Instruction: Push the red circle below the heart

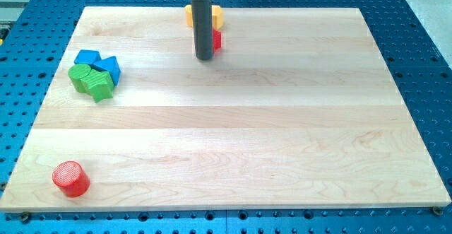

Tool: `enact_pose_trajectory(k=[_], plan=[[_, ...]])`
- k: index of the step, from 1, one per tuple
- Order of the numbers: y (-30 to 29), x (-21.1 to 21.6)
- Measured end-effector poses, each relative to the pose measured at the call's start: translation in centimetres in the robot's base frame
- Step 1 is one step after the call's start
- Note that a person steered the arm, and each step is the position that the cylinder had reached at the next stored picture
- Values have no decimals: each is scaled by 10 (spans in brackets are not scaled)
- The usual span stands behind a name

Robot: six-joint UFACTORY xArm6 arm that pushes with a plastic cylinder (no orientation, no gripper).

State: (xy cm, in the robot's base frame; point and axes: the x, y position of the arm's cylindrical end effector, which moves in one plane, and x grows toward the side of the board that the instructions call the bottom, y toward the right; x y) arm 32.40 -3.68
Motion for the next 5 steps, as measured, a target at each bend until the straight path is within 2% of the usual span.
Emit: enact_pose_trajectory(k=[2, 4, 5], plan=[[3, -11], [-52, 55], [-48, 88]])
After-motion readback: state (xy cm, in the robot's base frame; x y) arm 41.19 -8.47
